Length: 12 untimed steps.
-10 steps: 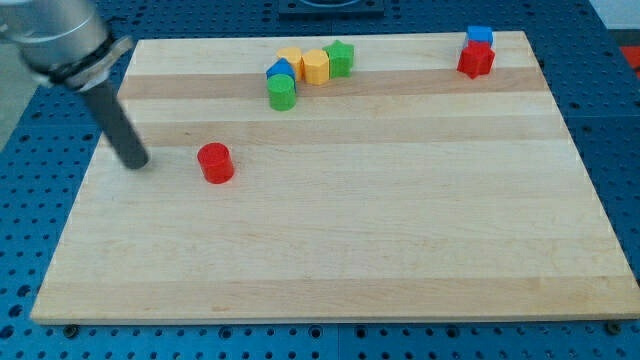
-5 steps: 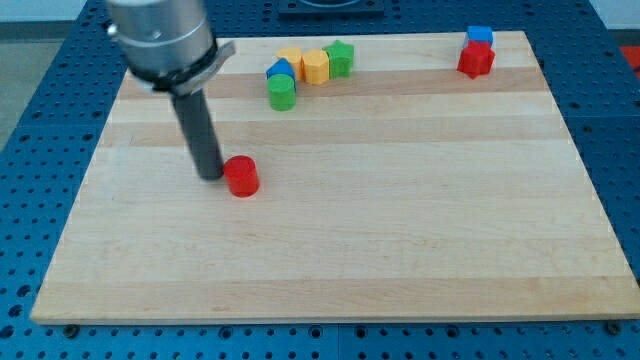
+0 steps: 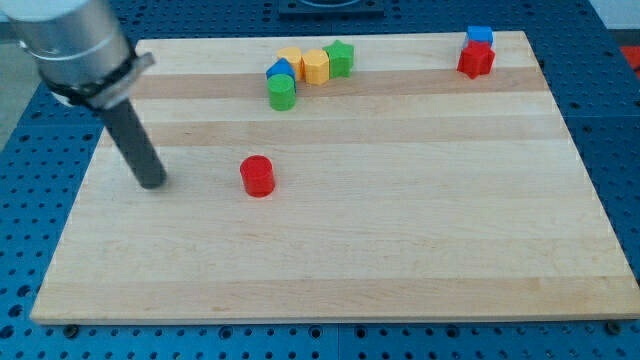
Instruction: Push red circle closer to the green circle
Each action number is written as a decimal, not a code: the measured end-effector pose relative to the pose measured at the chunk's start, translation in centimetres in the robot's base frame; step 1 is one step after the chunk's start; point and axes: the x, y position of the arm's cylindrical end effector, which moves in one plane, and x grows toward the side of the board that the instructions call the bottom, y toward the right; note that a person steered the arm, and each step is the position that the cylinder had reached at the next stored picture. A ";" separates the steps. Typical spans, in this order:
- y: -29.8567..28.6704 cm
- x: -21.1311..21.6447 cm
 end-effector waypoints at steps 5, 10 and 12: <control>5.9 5.2; 9.2 -0.2; 9.2 -5.6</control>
